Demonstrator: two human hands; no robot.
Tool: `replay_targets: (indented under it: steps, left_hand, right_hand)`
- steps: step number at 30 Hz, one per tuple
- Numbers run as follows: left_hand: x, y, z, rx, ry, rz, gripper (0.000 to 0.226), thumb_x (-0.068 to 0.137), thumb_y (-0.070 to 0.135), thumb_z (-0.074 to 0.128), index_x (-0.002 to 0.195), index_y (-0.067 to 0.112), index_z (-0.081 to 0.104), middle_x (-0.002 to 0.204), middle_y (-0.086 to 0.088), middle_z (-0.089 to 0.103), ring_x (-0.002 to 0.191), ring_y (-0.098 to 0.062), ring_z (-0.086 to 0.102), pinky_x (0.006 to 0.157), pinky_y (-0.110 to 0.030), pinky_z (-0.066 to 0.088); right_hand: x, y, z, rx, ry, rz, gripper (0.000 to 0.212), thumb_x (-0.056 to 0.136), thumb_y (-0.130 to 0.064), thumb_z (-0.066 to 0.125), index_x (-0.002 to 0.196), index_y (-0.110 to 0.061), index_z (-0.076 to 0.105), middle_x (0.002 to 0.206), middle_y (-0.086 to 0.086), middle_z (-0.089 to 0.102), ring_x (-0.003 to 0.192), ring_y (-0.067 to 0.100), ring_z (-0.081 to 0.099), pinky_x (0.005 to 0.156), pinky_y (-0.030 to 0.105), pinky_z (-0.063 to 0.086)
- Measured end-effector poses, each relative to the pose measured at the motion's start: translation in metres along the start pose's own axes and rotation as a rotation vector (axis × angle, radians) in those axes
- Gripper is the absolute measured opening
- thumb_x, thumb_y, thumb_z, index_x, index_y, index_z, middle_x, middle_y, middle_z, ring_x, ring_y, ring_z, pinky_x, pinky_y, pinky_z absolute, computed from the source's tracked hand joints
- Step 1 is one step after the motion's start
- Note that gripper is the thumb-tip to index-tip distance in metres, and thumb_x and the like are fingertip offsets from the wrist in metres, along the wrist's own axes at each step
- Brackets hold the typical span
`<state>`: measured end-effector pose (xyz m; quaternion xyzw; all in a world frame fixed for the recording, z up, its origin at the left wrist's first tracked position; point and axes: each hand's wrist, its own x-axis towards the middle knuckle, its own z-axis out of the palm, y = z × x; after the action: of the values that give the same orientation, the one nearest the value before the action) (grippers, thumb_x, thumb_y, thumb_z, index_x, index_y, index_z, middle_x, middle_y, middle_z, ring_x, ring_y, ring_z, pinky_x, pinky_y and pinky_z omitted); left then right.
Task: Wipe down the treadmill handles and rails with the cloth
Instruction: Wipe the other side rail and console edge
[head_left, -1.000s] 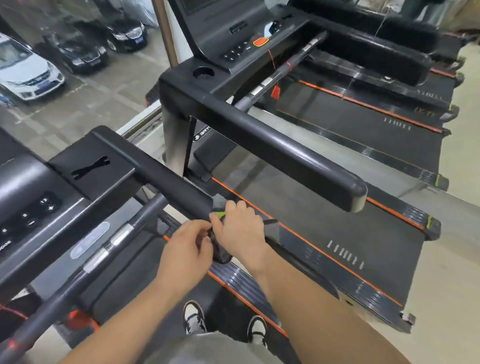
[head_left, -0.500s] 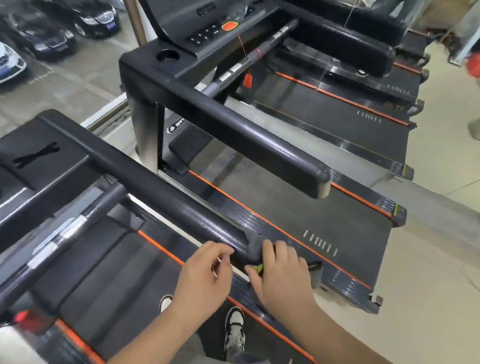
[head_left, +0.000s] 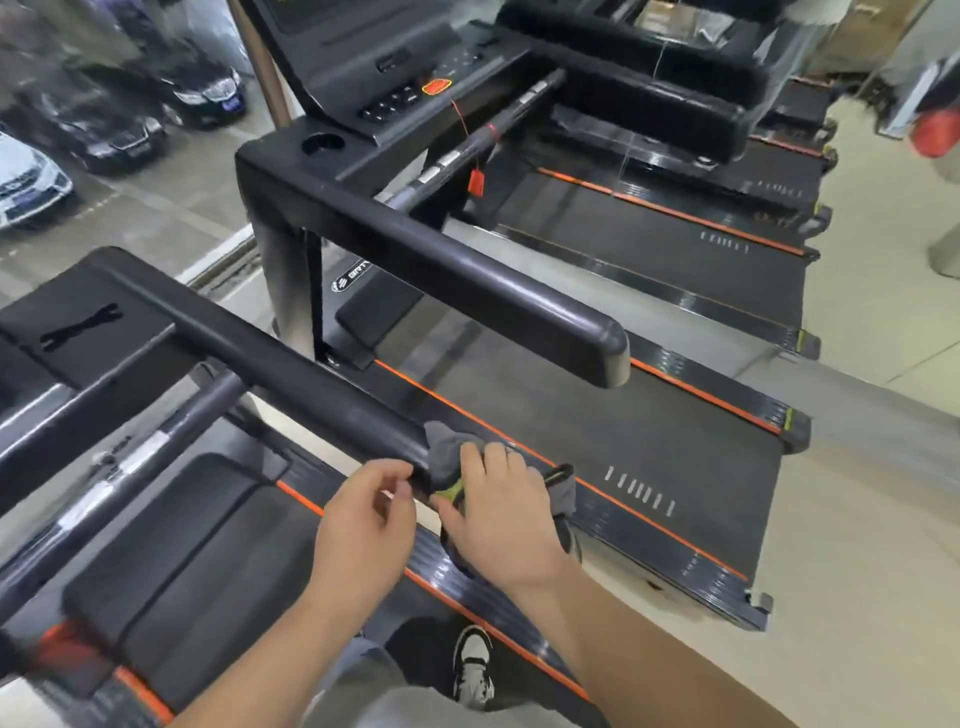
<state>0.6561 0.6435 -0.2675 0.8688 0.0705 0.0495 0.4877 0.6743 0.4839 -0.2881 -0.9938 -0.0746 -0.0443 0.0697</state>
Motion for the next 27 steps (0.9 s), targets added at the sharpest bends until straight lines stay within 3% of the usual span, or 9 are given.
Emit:
replay_targets:
  steps: [3, 7, 10, 12, 15, 19, 21, 24, 27]
  left_hand:
    - [-0.009, 0.010, 0.026, -0.051, -0.070, 0.034, 0.024, 0.095, 0.005, 0.065, 0.102, 0.028, 0.069, 0.084, 0.013, 0.069, 0.072, -0.007, 0.062, 0.070, -0.028, 0.051]
    - [-0.018, 0.014, 0.040, -0.065, -0.133, 0.106, 0.025, 0.094, 0.002, 0.066, 0.104, 0.025, 0.071, 0.090, 0.016, 0.068, 0.078, -0.011, 0.064, 0.070, -0.028, 0.053]
    - [-0.021, 0.009, 0.034, -0.059, -0.147, 0.120, 0.026, 0.095, 0.002, 0.066, 0.105, 0.026, 0.070, 0.095, 0.017, 0.069, 0.079, -0.013, 0.066, 0.069, -0.030, 0.055]
    - [-0.021, 0.005, 0.026, -0.027, -0.144, 0.101, 0.026, 0.095, 0.005, 0.065, 0.104, 0.029, 0.069, 0.094, 0.016, 0.068, 0.076, -0.015, 0.065, 0.067, -0.032, 0.055]
    - [-0.014, -0.002, 0.017, -0.008, -0.136, 0.038, 0.027, 0.095, 0.006, 0.065, 0.104, 0.031, 0.069, 0.094, 0.016, 0.069, 0.076, -0.016, 0.065, 0.069, -0.034, 0.056]
    - [-0.001, -0.001, 0.008, -0.029, -0.100, 0.004, 0.028, 0.095, 0.004, 0.064, 0.101, 0.031, 0.067, 0.083, 0.015, 0.068, 0.065, -0.015, 0.060, 0.063, -0.032, 0.052]
    - [0.008, -0.001, 0.001, -0.023, -0.061, -0.029, 0.025, 0.095, 0.005, 0.064, 0.098, 0.030, 0.066, 0.082, 0.014, 0.068, 0.065, -0.015, 0.060, 0.063, -0.031, 0.051]
    - [0.017, -0.005, -0.004, -0.028, -0.036, -0.070, 0.023, 0.096, 0.006, 0.064, 0.095, 0.029, 0.065, 0.084, 0.016, 0.068, 0.068, -0.012, 0.061, 0.066, -0.026, 0.051]
    - [0.021, -0.008, 0.002, -0.063, -0.051, -0.069, 0.024, 0.097, 0.007, 0.063, 0.095, 0.031, 0.064, 0.083, 0.017, 0.066, 0.067, -0.011, 0.058, 0.065, -0.023, 0.049]
  right_hand:
    - [-0.047, 0.041, 0.000, 0.038, -0.010, 0.067, 0.059, 0.085, -0.064, 0.052, 0.121, -0.017, 0.055, 0.103, 0.004, 0.056, 0.089, 0.029, 0.057, 0.072, 0.042, 0.051]
    - [-0.088, 0.068, 0.009, 0.200, -0.046, 0.200, 0.072, 0.091, -0.065, 0.044, 0.143, -0.015, 0.045, 0.123, 0.004, 0.051, 0.108, 0.027, 0.051, 0.092, 0.037, 0.050]
    - [-0.087, 0.058, 0.012, 0.266, 0.036, 0.268, 0.068, 0.092, -0.062, 0.046, 0.138, -0.012, 0.050, 0.119, 0.005, 0.053, 0.106, 0.026, 0.053, 0.087, 0.038, 0.053]
    - [-0.070, 0.046, 0.004, 0.256, 0.086, 0.291, 0.057, 0.093, -0.060, 0.045, 0.127, -0.016, 0.056, 0.110, 0.003, 0.055, 0.099, 0.026, 0.056, 0.076, 0.038, 0.055]
    - [-0.021, 0.025, -0.002, 0.108, 0.004, 0.224, 0.052, 0.092, -0.065, 0.038, 0.101, -0.020, 0.062, 0.094, 0.002, 0.059, 0.085, 0.030, 0.063, 0.059, 0.040, 0.051]
    - [0.048, -0.014, -0.008, 0.208, -0.347, 0.189, 0.056, 0.100, -0.065, 0.034, 0.122, -0.017, 0.053, 0.122, 0.008, 0.055, 0.114, 0.034, 0.057, 0.088, 0.048, 0.049]
    - [0.055, -0.021, -0.005, 0.214, -0.325, 0.172, 0.057, 0.100, -0.066, 0.034, 0.123, -0.017, 0.049, 0.122, 0.008, 0.054, 0.114, 0.035, 0.057, 0.089, 0.047, 0.048]
    - [0.026, -0.012, -0.008, 0.192, -0.164, 0.083, 0.062, 0.092, -0.069, 0.032, 0.119, -0.018, 0.052, 0.107, 0.003, 0.059, 0.097, 0.032, 0.063, 0.076, 0.044, 0.051]
    - [-0.009, 0.020, -0.021, 0.179, -0.212, -0.018, 0.071, 0.085, -0.069, 0.045, 0.138, -0.021, 0.049, 0.119, 0.001, 0.059, 0.104, 0.029, 0.060, 0.084, 0.043, 0.051]
